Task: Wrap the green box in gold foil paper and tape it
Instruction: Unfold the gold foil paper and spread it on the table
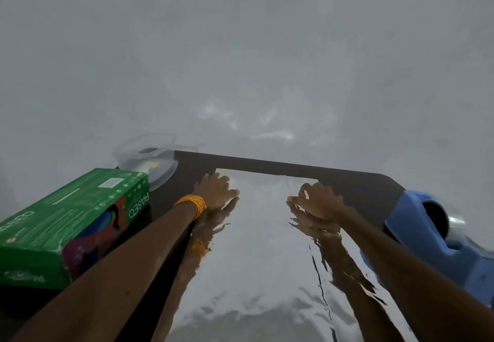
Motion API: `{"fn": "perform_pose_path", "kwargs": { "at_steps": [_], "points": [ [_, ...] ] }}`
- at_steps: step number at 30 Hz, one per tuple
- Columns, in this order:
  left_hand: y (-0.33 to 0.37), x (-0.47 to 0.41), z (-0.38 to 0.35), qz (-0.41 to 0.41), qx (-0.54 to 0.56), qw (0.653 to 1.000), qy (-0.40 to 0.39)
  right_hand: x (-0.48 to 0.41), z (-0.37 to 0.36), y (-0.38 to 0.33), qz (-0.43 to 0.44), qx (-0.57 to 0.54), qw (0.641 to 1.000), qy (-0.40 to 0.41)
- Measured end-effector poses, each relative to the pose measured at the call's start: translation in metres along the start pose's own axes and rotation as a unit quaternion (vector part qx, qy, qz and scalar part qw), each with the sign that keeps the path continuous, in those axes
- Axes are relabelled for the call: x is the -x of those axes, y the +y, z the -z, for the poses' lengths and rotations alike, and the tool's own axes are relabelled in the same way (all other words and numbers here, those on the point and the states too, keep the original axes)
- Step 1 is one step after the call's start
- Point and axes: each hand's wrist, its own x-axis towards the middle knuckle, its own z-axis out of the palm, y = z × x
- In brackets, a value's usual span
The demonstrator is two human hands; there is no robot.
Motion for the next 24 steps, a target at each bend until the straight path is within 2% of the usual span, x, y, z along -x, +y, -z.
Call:
{"fn": "perform_pose_path", "kwargs": {
  "at_steps": [4,9,14,17,21,24],
  "points": [
    [-0.006,-0.007,-0.010,-0.003,-0.056,0.998,-0.003,-0.009,-0.009,-0.001,-0.024,-0.009,0.999,0.028],
    [-0.004,-0.004,-0.005,-0.001,-0.054,0.999,0.005,-0.010,-0.011,-0.002,-0.016,-0.013,0.999,0.049],
    [0.005,0.020,0.001,-0.008,-0.050,0.999,0.017,0.004,-0.006,-0.012,0.004,-0.015,0.999,0.030],
    [0.015,0.042,0.014,-0.018,-0.046,0.999,0.021,0.015,-0.005,-0.023,0.010,-0.011,0.999,0.052],
    [0.014,0.087,0.052,-0.022,-0.025,0.998,0.054,0.029,-0.003,-0.067,0.044,-0.095,0.991,0.080],
    [-0.001,0.125,0.089,-0.011,-0.005,0.992,0.123,0.042,0.001,-0.116,0.074,-0.171,0.979,0.079]
  ]
}}
